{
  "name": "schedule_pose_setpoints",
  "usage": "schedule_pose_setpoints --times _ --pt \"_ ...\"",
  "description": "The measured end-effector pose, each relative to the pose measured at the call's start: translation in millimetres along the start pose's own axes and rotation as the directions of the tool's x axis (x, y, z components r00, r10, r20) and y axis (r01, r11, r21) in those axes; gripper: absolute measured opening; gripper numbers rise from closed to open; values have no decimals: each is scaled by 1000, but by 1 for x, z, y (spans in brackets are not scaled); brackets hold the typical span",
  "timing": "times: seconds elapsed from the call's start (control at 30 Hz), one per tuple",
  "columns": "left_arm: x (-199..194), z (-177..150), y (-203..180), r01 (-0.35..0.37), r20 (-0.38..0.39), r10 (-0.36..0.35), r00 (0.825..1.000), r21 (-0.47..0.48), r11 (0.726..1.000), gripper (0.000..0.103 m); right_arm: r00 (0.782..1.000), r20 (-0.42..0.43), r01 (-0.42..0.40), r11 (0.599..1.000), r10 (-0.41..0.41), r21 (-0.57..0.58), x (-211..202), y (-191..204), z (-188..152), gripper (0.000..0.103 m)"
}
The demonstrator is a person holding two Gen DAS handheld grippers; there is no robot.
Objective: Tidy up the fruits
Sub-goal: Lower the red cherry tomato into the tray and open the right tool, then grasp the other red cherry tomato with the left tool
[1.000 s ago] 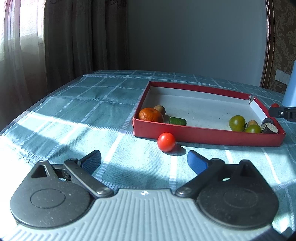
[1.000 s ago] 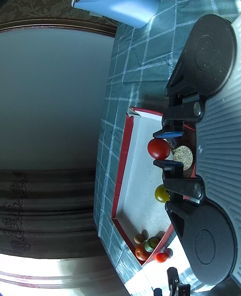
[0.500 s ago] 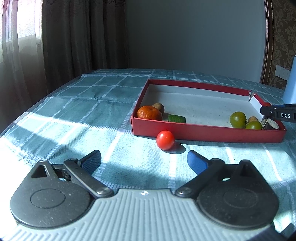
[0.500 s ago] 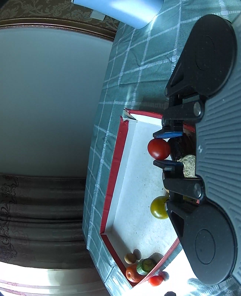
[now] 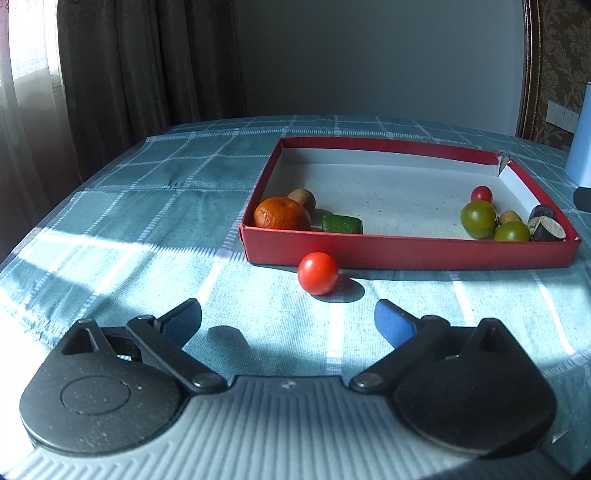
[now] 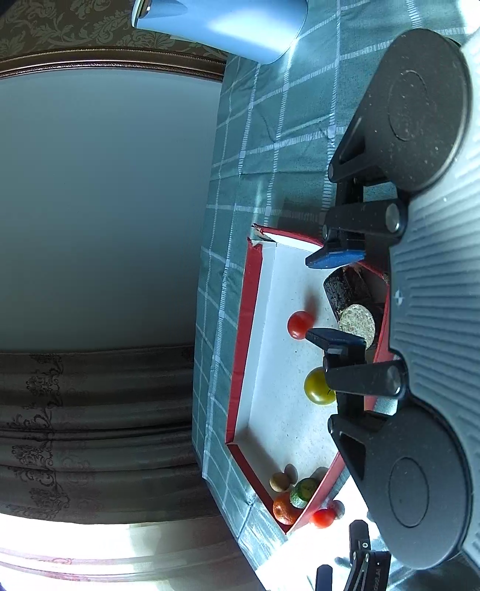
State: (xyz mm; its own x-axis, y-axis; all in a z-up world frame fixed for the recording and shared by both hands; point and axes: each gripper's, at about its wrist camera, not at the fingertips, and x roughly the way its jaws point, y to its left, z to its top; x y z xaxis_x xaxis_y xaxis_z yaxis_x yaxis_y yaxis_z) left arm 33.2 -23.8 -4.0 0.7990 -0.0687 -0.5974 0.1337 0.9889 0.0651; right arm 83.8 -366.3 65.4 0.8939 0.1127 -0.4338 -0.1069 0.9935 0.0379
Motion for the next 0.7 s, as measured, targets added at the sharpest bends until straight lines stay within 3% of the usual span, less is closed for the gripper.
schedule_pose_setpoints --times 0.03,0.1,0.17,0.3,0.57,0.63,0.7 --pt "3 2 0 -8 2 8 1000 -5 1000 100 1000 24 -17 1000 17 8 -12 0 -5 54" --pt "10 7 2 -12 -11 12 1000 -25 1000 99 999 38 -34 999 34 17 -28 -1 -15 60" --pt "16 10 2 -4 -26 3 1000 -36 999 89 998 38 -51 998 51 24 -40 -2 -25 60" --pt "19 12 -1 9 -21 -10 1000 -36 999 82 995 21 -102 993 101 58 -51 -2 -42 60" --pt "12 9 -10 61 20 -61 998 7 998 30 982 -8 -189 976 190 106 -52 15 -61 60" --pt "11 9 -11 66 23 -67 998 11 998 23 979 -14 -199 974 201 111 -48 19 -62 60" --pt "11 9 -11 68 25 -68 997 7 998 23 977 -11 -212 970 215 118 -47 23 -61 60"
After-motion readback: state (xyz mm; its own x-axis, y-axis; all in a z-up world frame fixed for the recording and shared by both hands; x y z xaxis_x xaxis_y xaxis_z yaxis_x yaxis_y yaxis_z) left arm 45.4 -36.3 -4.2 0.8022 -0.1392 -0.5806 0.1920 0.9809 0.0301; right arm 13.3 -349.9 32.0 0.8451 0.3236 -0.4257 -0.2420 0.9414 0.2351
